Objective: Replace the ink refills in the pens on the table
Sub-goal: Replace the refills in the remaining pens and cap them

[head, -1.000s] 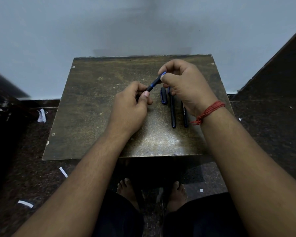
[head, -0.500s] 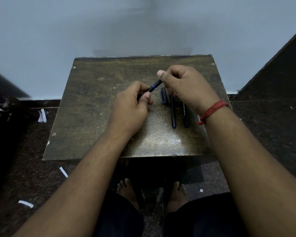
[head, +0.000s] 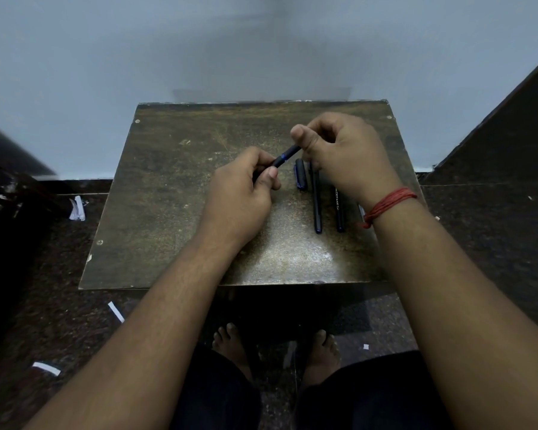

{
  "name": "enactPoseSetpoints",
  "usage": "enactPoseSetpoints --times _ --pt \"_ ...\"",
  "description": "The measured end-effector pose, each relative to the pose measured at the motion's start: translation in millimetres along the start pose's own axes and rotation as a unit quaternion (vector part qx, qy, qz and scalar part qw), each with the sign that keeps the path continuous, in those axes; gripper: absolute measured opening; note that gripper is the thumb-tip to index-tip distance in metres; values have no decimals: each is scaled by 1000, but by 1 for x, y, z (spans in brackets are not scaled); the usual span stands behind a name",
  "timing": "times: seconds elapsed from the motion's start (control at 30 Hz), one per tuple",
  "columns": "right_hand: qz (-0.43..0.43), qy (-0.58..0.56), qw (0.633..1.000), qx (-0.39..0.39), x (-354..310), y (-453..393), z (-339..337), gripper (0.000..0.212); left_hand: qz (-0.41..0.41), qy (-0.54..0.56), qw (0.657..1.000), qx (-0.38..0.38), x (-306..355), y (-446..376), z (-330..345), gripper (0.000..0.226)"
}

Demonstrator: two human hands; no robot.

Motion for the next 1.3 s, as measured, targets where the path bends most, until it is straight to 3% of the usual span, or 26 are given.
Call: enactPoseSetpoints --times 0.1,0.2,0.37,0.43,0.53,0.63,0.83,0.97,1.07,1.3 --pt "-34 -57 997 -30 -2 1 1 13 -2 7 1000 0 -1 0 -1 8" --pt "-53 -30 997 -49 -6 2 7 6 -1 11 1000 1 -1 0 -1 9" --pt "-21 56 998 -21 -8 1 7 27 7 10 1000 -1 1 0 0 9" --pt "-17 42 999 -10 -8 2 5 32 7 10 1000 -2 0 0 1 8" --pt "-29 -41 999 -20 -9 3 6 17 8 6 1000 1 0 0 0 8" --pt "-53 -29 998 -31 -12 1 7 5 12 9 1000 3 0 -1 -1 8" --pt "-16 56 998 1 -8 1 6 36 18 10 1000 -4 2 0 2 9" --pt "-45 -25 999 1 -13 2 0 12 18 12 1000 5 0 -1 -1 8" --pt "-50 -23 998 -17 -13 2 3 3 17 13 1000 4 -1 0 -1 9" --pt "-5 23 1000 8 -7 2 3 33 22 12 1000 1 2 0 1 10"
Point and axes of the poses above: each hand's wrist, its own y-axis away from the middle knuckle, its own z-axis out of the palm, x = y × z, the point moved 9 cm from there along -y, towards the middle knuckle, and after that the axes turned 14 degrees about y, right-handed, at the moved point
